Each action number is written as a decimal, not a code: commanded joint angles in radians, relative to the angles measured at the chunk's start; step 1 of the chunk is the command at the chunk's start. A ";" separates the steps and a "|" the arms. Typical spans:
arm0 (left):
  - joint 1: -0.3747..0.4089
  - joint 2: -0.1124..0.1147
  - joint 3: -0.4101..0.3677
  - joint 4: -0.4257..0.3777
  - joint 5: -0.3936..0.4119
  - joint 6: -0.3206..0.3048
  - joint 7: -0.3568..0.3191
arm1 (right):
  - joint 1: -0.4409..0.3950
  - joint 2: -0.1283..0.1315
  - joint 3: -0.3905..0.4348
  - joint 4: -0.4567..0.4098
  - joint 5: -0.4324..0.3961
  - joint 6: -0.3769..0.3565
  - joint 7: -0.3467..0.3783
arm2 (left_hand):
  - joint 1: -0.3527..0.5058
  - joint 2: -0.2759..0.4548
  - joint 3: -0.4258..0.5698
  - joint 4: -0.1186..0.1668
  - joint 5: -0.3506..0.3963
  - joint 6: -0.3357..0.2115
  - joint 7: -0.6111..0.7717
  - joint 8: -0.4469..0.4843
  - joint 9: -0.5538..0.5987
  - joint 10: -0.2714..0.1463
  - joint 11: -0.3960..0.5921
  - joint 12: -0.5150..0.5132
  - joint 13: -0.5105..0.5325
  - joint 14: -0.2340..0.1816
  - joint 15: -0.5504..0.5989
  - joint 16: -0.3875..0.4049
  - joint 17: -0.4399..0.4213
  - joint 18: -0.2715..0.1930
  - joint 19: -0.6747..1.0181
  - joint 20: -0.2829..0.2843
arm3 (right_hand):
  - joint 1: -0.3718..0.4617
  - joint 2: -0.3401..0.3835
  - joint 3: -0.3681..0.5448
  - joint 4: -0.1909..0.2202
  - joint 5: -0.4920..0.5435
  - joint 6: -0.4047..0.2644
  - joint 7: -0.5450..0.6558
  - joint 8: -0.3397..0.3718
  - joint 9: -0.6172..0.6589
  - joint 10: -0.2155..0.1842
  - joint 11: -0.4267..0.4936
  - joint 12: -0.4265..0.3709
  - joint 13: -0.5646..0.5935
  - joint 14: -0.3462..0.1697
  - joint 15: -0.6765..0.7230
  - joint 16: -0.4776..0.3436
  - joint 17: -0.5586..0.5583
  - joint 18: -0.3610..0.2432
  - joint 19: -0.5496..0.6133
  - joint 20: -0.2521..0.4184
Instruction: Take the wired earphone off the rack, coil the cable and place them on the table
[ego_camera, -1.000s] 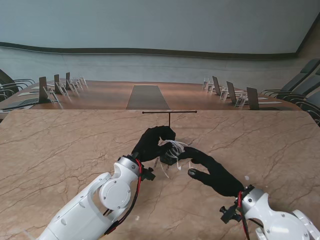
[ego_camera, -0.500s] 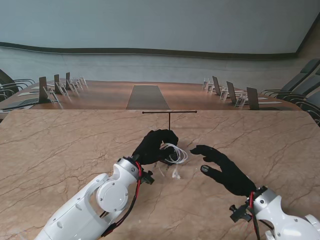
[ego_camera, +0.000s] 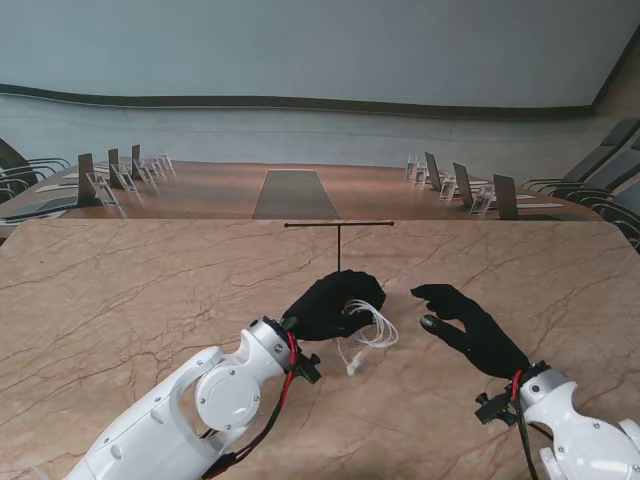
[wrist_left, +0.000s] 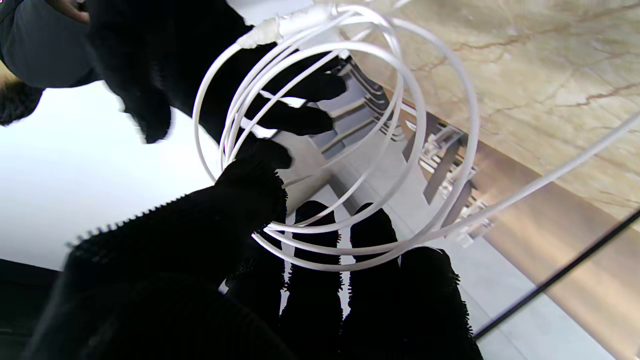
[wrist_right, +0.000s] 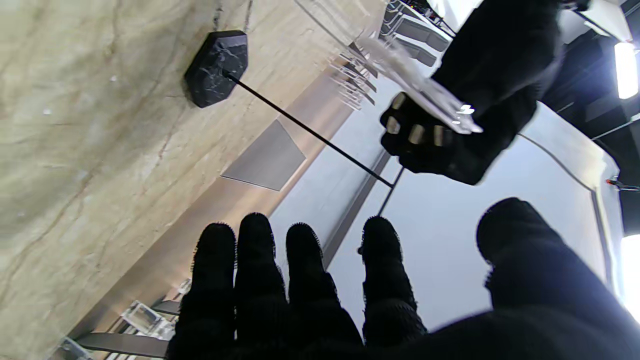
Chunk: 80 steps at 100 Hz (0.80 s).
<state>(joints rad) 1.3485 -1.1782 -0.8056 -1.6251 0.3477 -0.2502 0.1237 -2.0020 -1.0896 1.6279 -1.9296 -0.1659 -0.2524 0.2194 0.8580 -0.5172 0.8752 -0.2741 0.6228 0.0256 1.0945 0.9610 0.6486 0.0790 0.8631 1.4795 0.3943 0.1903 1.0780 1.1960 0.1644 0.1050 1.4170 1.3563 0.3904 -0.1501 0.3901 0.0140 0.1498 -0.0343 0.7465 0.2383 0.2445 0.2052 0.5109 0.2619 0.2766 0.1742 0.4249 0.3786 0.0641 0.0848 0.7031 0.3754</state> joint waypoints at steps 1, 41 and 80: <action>-0.010 -0.009 0.012 -0.019 -0.007 -0.006 -0.016 | 0.008 0.000 -0.003 0.016 -0.010 0.011 0.005 | 0.053 0.035 0.014 0.015 -0.003 -0.098 0.118 0.054 -0.003 -0.034 0.011 0.029 -0.008 0.003 0.020 0.019 0.012 -0.051 0.056 0.065 | 0.032 -0.009 0.019 0.036 -0.013 0.000 0.021 0.025 0.009 0.013 0.041 0.027 0.014 0.002 0.044 0.031 0.003 0.006 0.051 0.038; -0.094 -0.018 0.107 -0.020 -0.052 -0.038 -0.067 | 0.102 0.018 -0.059 0.087 -0.075 0.072 0.064 | 0.050 0.035 0.015 0.017 -0.004 -0.099 0.116 0.053 0.001 -0.034 0.010 0.029 -0.008 0.001 0.017 0.018 0.005 -0.056 0.040 0.077 | 0.108 -0.114 0.204 0.022 -0.063 -0.137 0.106 0.136 0.084 -0.022 0.276 0.116 0.083 0.015 0.366 0.184 0.062 0.061 0.328 0.180; -0.165 -0.038 0.146 0.031 -0.092 -0.059 -0.074 | 0.118 0.046 -0.088 0.060 -0.158 0.087 0.163 | 0.050 0.039 0.012 0.019 -0.005 -0.103 0.112 0.055 -0.001 -0.036 0.007 0.030 -0.008 -0.001 0.015 0.017 -0.005 -0.053 0.018 0.061 | 0.066 -0.179 0.308 0.006 -0.067 -0.220 0.034 0.158 0.060 0.011 0.397 0.157 0.092 0.013 0.485 0.232 0.077 0.070 0.428 0.208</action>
<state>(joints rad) 1.1905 -1.2067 -0.6579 -1.6010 0.2624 -0.3063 0.0530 -1.8706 -1.0453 1.5454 -1.8478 -0.3196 -0.1653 0.3839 0.8580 -0.5145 0.8735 -0.2729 0.6142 0.0189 1.0965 0.9631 0.6486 0.0785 0.8631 1.4796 0.3946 0.1903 1.0780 1.1960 0.1659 0.1002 1.4211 1.3746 0.4827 -0.2663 0.6696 0.0207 0.1075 -0.2131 0.8032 0.3943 0.3194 0.2061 0.8786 0.4085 0.3653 0.1877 0.8799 0.5918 0.1401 0.1470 1.0925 0.5651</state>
